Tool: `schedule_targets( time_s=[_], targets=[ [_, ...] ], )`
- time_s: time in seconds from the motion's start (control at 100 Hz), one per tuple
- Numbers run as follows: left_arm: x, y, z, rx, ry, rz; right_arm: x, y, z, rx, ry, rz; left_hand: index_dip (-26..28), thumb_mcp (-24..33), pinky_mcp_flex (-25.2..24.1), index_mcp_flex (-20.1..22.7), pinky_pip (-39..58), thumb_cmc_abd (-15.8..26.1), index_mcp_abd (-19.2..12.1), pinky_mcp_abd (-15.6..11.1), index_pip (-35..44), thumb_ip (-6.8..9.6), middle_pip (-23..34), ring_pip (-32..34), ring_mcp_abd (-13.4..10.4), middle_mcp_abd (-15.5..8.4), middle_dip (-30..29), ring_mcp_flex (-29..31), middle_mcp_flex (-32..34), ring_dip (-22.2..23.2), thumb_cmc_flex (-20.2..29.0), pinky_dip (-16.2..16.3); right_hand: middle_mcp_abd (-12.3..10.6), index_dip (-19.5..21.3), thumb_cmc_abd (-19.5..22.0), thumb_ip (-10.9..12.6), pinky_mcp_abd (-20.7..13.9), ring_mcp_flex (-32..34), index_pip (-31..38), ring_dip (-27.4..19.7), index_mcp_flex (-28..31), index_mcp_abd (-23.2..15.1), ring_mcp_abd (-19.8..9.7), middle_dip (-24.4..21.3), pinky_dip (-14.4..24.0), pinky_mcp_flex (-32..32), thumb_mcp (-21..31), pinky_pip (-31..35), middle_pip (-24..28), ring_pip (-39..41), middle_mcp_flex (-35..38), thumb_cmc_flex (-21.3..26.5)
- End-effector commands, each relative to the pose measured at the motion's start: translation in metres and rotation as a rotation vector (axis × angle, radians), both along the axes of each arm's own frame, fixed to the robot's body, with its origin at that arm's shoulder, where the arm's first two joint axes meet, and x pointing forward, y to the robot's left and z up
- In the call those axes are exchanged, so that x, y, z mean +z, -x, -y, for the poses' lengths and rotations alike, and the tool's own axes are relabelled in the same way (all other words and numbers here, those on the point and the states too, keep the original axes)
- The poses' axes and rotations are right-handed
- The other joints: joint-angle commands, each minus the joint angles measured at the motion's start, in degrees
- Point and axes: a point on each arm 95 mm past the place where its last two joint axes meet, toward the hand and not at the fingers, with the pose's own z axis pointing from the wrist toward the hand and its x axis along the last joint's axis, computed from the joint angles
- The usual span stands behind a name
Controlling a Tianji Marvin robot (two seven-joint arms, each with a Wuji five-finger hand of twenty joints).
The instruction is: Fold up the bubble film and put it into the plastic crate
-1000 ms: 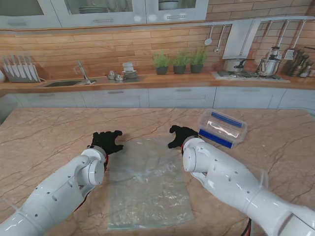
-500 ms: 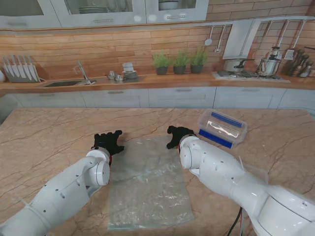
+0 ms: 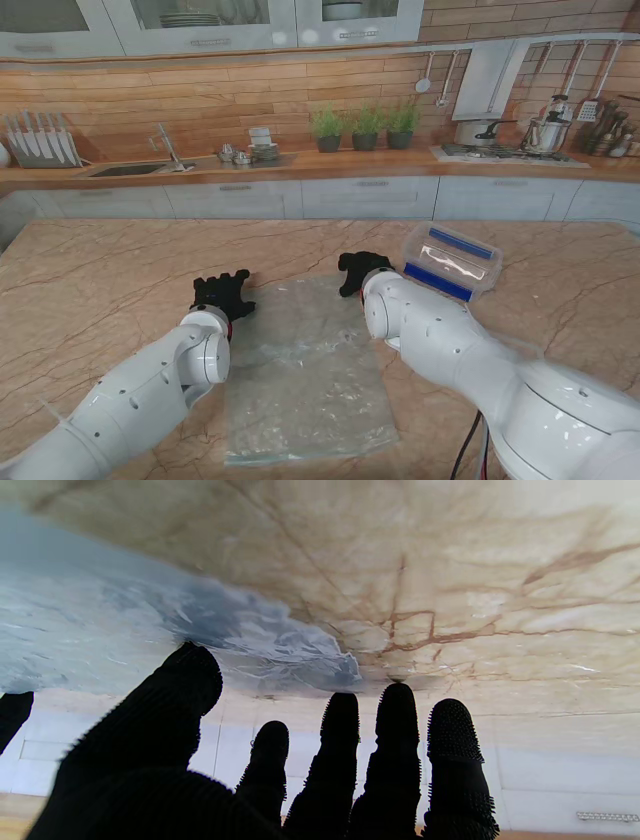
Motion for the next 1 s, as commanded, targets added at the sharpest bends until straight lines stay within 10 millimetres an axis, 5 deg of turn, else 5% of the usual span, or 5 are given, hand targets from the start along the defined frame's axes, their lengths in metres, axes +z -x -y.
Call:
schedule_targets(
  time_s=[0.0,0.4,0.62,0.72,0.99],
  targets=[
    [-0.002,0.0,0.008,-0.01,0.003,0.002,-0.022,0.017,0.004,0.006,0.018,-0.056,-0.6,1.4,-1.2,-2.2,0.6,-1.6,1.1,-0.5,-0.2,1.05,-0.7,-0.4,0.9,0.5,-0.5,-1.5,-2.0,-0.7,-1.1,-0.2,3.9,4.8,-3.3,-3.1,-10.1,0.4,12.3,-0.2,14.6,-3.5,2.3,1.1,-0.6,1.0,2.2,8.0,2.0,2.3,-0.3,2.8],
    [-0.002,-0.013,0.019,-0.016,-0.025,-0.039,-0.026,0.022,0.008,-0.013,-0.002,-0.075,-1.5,2.1,-3.6,-2.8,-3.0,-2.4,-2.9,-0.9,-0.9,0.95,-2.0,-3.6,0.5,0.9,-2.3,-4.9,-5.8,-3.6,-1.4,-2.3,4.1,0.1,-2.8,-4.3,-9.4,0.0,22.4,-0.4,16.8,-6.7,2.8,1.0,-0.4,0.2,1.1,7.1,1.4,1.7,-0.1,7.4],
    [-0.007,-0.012,0.014,-0.036,-0.095,-0.144,-0.025,0.023,0.008,-0.011,-0.005,-0.08,1.6,7.8,-4.9,6.3,-6.3,-6.3,-3.9,-1.5,5.2,0.5,-3.7,-6.7,-0.2,0.8,-2.5,-7.0,-8.1,-5.3,-1.6,-2.9,4.2,0.2,-1.9,-4.2,-9.0,-0.1,22.9,-0.3,17.6,-6.8,2.9,1.0,-0.3,-0.1,1.1,6.9,1.3,1.5,-0.1,7.5],
    [-0.012,-0.009,0.011,-0.063,-0.114,-0.163,-0.025,0.023,0.007,-0.01,-0.013,-0.079,6.8,14.5,-4.8,21.3,-6.6,-9.3,2.7,-1.0,12.2,-0.03,-2.0,-6.8,-0.1,0.8,-1.1,-6.6,-6.2,-5.5,-2.1,-2.6,4.0,0.4,-1.2,-4.0,-9.0,-0.3,23.7,-0.3,19.5,-7.1,2.8,0.9,-0.3,-0.4,1.6,6.6,1.2,1.3,-0.2,8.7],
    [-0.022,0.005,0.014,-0.152,-0.14,-0.128,-0.023,0.027,0.004,0.024,-0.036,-0.07,28.4,19.3,-2.4,17.7,-4.2,-19.6,0.7,-0.8,48.8,-6.07,1.2,-5.2,-0.7,-1.0,-0.8,-2.3,0.5,-5.9,3.2,-1.5,4.5,-0.6,1.9,-4.1,-8.7,-3.0,24.5,-0.2,21.9,-7.7,2.6,-0.3,0.2,-3.0,3.2,4.0,-0.2,-0.6,-3.0,11.6]
  ],
)
